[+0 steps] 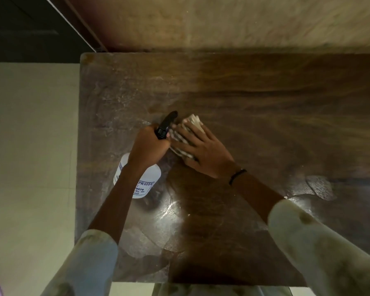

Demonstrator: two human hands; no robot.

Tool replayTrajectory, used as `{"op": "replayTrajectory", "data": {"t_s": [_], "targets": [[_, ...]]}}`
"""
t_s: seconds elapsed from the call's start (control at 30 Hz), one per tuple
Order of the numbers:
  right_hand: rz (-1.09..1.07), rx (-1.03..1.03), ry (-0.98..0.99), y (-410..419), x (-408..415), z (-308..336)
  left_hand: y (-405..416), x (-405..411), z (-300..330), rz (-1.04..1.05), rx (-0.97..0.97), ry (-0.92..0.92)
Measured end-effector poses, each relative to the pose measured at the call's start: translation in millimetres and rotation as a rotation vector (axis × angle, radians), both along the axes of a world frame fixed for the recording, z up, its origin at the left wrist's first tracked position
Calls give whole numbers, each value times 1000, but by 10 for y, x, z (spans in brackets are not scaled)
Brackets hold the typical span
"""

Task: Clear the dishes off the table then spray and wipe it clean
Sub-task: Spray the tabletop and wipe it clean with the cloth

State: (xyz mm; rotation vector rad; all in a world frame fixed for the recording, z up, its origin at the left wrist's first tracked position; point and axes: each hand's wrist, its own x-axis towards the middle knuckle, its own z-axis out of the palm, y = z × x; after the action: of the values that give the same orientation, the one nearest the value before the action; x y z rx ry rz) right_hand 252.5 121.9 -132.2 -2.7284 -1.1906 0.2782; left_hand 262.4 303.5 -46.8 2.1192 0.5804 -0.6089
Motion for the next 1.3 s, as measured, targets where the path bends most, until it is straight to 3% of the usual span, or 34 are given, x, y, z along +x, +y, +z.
{"op": "replayTrajectory", "data": {"t_s": [0.17, 0.63, 0.77, 0.93, 1.1, 1.23, 1.3], "targets": [[-149, 10, 6, -710, 252, 25, -74, 217, 14, -23, -47, 17], [-228, -19, 22, -710, 731, 36, -71, 712, 50, -54, 74, -36], [-336, -13, 34, -562, 1074, 54, 19, 735, 51, -35, 105, -15], [-587, 1, 105, 192, 1529, 65, 152, 674, 41, -17, 50, -23], [-281, 36, 66, 759, 1201, 29, 314, 628, 27, 37, 37, -31], [-62, 6, 6, 167, 755, 13, 432, 613, 68, 45, 13, -18], [-136, 12, 4, -172, 844, 20, 495, 613, 72, 48, 10, -31]]}}
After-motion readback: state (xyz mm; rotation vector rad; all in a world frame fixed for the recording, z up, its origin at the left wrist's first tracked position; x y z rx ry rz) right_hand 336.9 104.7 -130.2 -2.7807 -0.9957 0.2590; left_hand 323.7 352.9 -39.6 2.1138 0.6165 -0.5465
